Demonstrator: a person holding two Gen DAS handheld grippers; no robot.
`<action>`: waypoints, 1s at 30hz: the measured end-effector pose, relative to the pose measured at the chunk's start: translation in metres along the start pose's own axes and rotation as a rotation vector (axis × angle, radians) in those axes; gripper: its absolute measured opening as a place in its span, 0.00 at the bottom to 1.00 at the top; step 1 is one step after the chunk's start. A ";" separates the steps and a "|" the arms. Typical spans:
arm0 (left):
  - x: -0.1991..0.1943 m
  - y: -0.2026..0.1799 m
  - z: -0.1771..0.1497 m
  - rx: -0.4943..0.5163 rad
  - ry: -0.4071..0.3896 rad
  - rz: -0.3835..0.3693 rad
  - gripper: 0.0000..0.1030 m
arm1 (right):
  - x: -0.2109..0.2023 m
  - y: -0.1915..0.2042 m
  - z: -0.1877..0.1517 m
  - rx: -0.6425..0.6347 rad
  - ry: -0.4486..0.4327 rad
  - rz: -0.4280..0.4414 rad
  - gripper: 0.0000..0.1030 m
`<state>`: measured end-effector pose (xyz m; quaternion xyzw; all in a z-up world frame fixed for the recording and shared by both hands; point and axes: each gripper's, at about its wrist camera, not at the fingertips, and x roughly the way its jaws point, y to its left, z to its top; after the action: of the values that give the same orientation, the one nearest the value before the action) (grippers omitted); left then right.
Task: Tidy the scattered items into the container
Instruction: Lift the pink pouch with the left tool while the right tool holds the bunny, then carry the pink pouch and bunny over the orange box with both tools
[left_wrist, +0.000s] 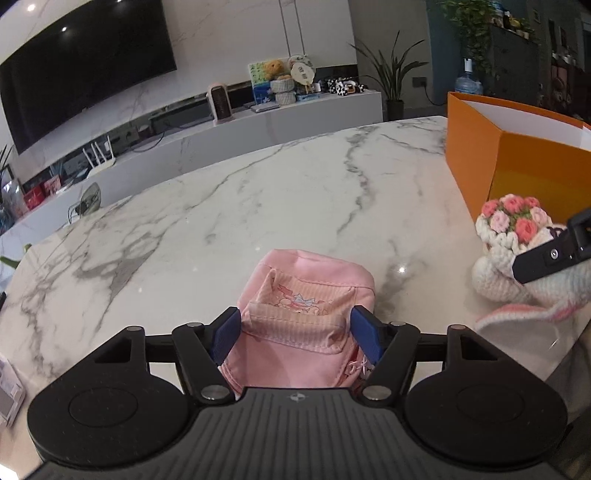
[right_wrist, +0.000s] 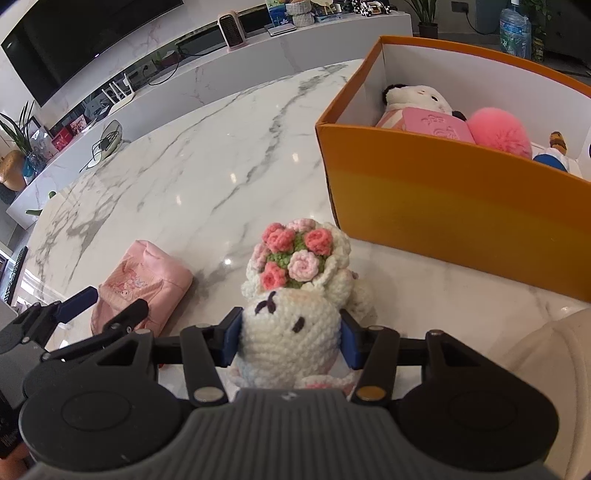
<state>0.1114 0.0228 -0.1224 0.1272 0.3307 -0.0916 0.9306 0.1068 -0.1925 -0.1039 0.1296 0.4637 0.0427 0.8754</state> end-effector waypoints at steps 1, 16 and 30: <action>0.000 -0.002 -0.001 0.009 -0.007 -0.001 0.69 | 0.001 0.000 0.000 -0.001 0.000 -0.001 0.54; 0.000 0.021 0.003 -0.117 0.023 -0.007 0.15 | 0.003 0.000 0.000 0.000 0.004 -0.010 0.55; 0.011 0.022 -0.002 -0.130 0.048 -0.006 0.20 | 0.002 0.000 0.000 0.000 0.005 -0.013 0.55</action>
<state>0.1241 0.0435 -0.1274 0.0675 0.3587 -0.0697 0.9284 0.1077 -0.1919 -0.1051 0.1267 0.4667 0.0373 0.8745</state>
